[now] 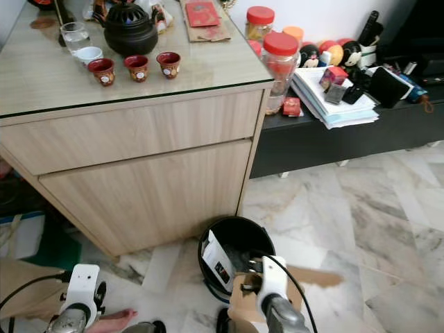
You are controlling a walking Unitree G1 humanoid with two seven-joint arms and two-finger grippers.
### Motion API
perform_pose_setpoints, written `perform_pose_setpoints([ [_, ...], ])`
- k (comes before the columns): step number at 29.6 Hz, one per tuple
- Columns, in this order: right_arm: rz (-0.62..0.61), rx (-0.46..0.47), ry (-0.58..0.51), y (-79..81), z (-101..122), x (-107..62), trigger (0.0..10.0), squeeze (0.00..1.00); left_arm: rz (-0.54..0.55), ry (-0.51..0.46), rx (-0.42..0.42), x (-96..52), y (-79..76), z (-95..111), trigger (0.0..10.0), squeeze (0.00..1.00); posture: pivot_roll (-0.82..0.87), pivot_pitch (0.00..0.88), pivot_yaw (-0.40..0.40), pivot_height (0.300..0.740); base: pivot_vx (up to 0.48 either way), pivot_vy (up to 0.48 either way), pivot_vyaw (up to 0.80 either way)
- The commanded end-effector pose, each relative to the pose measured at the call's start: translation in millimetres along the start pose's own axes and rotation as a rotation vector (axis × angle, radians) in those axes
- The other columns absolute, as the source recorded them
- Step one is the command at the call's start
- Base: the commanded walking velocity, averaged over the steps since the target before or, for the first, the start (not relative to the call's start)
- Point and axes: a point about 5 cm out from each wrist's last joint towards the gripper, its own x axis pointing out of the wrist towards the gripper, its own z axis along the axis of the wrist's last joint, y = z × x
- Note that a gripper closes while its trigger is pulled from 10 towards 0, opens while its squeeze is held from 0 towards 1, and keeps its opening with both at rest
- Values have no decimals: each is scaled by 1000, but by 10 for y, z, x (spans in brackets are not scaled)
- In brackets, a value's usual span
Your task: Picking trash to rubbish bin
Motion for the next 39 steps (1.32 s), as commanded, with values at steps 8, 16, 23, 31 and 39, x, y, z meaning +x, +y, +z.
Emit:
perform_pose_setpoints([
  [8,239,-141,-171,297,416,72,10000,0,27,-190,-1,65,-55,366,10000,0,162,219,-39,740,0,0,0],
  [16,296,-118,-330,448,781,89,10000,0,-9,-324,-12,96,-104,683,10000,0,162,221,-32,740,0,0,0],
  [23,188,-87,-369,370,882,96,10000,0,-102,-383,31,68,-221,783,10000,0,165,222,-29,740,0,0,0],
  [31,106,-68,-347,262,860,99,10000,0,-123,-389,32,60,-237,810,10000,0,169,227,-33,740,0,0,0],
  [39,94,-50,-330,262,815,104,10000,1000,-132,-388,34,56,-234,813,10000,0,171,227,-30,740,0,0,0],
])
